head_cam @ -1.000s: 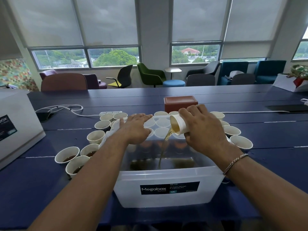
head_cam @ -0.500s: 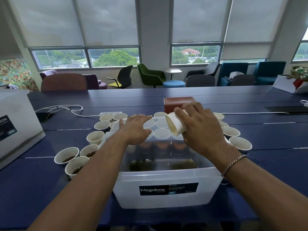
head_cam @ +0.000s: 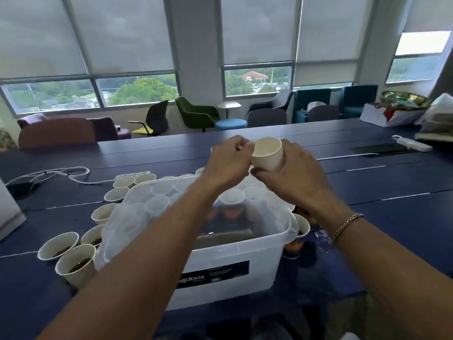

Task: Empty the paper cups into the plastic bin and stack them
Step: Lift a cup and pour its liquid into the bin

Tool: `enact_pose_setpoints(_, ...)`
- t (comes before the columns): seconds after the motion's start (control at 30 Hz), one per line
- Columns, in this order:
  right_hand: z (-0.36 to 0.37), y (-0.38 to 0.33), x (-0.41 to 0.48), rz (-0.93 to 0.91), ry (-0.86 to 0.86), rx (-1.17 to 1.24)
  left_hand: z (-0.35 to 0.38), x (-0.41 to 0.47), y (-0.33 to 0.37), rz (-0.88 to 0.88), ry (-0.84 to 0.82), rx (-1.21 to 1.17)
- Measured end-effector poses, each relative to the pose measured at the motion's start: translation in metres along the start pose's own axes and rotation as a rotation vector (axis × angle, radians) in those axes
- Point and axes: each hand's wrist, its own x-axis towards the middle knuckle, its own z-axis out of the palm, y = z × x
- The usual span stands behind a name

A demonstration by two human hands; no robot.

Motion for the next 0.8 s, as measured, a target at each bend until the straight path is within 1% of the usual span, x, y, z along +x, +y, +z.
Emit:
enact_pose_setpoints(0.1,-0.020,0.029,-0.008,0.060,0.003,0.058,0.037,0.005,0.012,0.055,-0.022,0.032)
enact_pose_setpoints(0.2,-0.032,0.054,-0.016,0.120,-0.015,0.066,0.065,0.007,0.023,0.103,-0.091,0.057)
enact_pose_setpoints(0.33,-0.035,0.086,-0.026,0.217,-0.052,0.044,0.091,0.005,0.028,0.159,-0.210,0.221)
enact_pose_setpoints(0.5,-0.013,0.127,-0.050,0.385,-0.175,0.002,0.103,0.002,0.019,0.130,-0.265,0.307)
enact_pose_setpoints(0.6,0.004,0.148,-0.061,0.443,-0.233,-0.017,0.102,0.002,0.010,0.094,-0.265,0.322)
enact_pose_setpoints(0.7,0.013,0.159,-0.068,0.492,-0.303,0.024,0.101,0.003,0.004,0.064,-0.277,0.327)
enact_pose_setpoints(0.73,0.016,0.161,-0.070,0.496,-0.304,0.037,0.101,0.004,0.003,0.062,-0.280,0.329)
enact_pose_setpoints(0.8,0.020,0.163,-0.069,0.455,-0.239,0.030,0.103,0.005,0.001,0.064,-0.288,0.329)
